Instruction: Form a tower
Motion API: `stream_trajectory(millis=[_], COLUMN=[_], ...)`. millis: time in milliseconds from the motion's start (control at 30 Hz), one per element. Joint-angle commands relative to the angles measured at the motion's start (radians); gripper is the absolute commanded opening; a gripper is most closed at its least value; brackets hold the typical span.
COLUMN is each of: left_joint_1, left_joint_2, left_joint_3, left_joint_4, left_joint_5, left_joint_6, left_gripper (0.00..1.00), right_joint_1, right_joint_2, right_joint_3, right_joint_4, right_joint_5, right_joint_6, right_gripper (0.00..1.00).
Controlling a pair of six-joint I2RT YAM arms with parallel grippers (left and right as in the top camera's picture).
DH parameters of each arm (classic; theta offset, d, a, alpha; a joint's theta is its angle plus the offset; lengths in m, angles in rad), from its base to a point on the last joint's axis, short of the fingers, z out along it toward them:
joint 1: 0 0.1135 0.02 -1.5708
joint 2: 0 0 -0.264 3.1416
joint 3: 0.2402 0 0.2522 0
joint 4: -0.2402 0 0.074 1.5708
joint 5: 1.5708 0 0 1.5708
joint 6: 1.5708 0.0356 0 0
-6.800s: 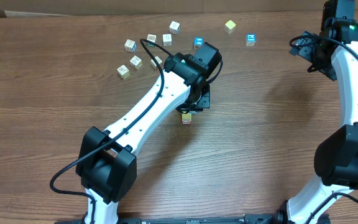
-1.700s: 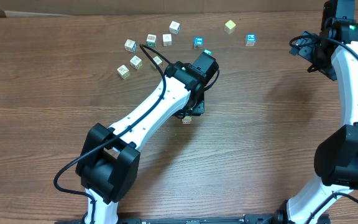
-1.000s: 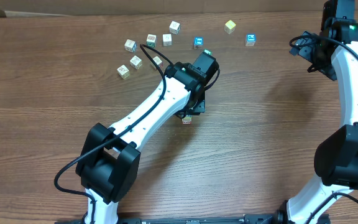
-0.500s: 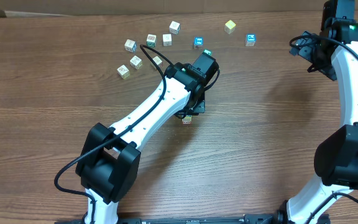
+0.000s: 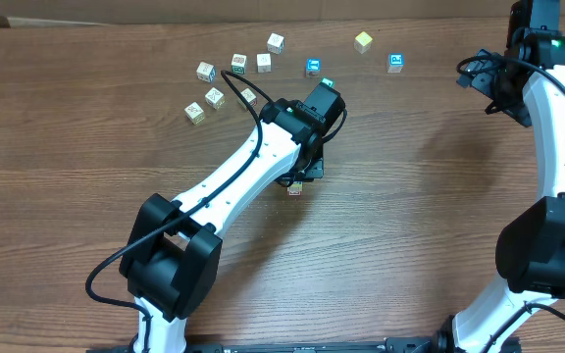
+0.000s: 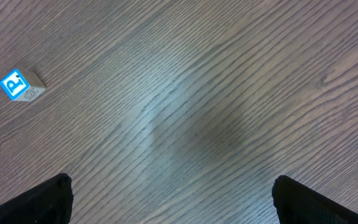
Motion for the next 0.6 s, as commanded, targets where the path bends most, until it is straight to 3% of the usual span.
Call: stream_trajectory(millis=[0,567], left_joint_1=[0.000,0.000], left_joint_2=[-0.018,-0.018], left_joint_3=[-0.008,0.031], left_joint_4=[-0.003,-0.040], left_joint_5=[-0.002,-0.001], left_joint_6=[0.005,0.004], left_gripper=[0.26,0.27], right_joint_1=[-0.002,-0.002], right_joint_2=[-0.006,-0.006], right_joint_3=[0.005,0.005], right_joint_4=[0.003,0.003], right_joint_5=[0.003,0.003], right_joint_6=[0.000,0.000], right_gripper=[1.00,1.00])
